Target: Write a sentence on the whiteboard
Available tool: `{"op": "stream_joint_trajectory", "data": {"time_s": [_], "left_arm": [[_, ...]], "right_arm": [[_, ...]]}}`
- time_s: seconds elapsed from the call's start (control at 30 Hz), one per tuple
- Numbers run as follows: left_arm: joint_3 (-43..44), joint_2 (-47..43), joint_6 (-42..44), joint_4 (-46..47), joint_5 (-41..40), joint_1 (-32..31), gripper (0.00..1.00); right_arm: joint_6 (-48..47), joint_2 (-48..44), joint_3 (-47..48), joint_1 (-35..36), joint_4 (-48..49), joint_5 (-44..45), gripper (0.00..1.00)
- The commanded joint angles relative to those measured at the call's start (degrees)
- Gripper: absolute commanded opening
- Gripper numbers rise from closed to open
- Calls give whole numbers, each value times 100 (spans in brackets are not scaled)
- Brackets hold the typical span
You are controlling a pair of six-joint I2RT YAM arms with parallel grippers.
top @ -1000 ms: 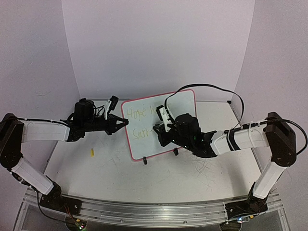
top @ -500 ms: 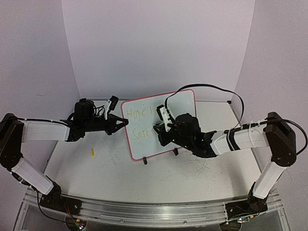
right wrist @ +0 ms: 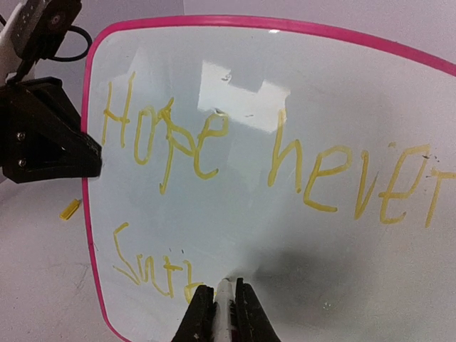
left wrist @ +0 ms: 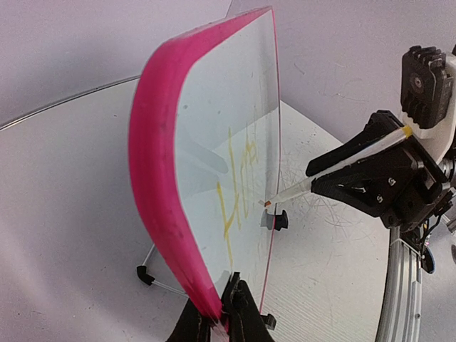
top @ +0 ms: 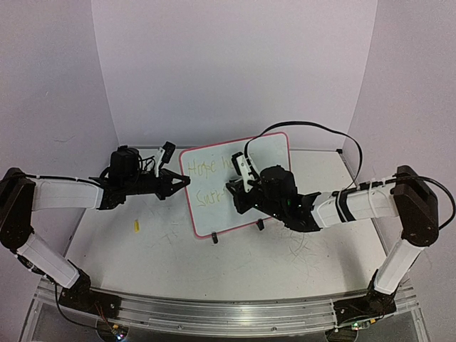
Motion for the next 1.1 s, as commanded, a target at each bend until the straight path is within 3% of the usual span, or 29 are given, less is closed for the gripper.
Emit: {"op": "stream_joint_trajectory", "data": {"time_s": [0.0, 1.07], "left_arm": [[139, 60, 745, -342, -643, 32, 0], [129, 31, 749, -346, -633, 9, 0]], "right_arm": [[25, 63, 359, -92, 204, 203, 0], [440, 109, -245, -6, -38, 32, 0]]}}
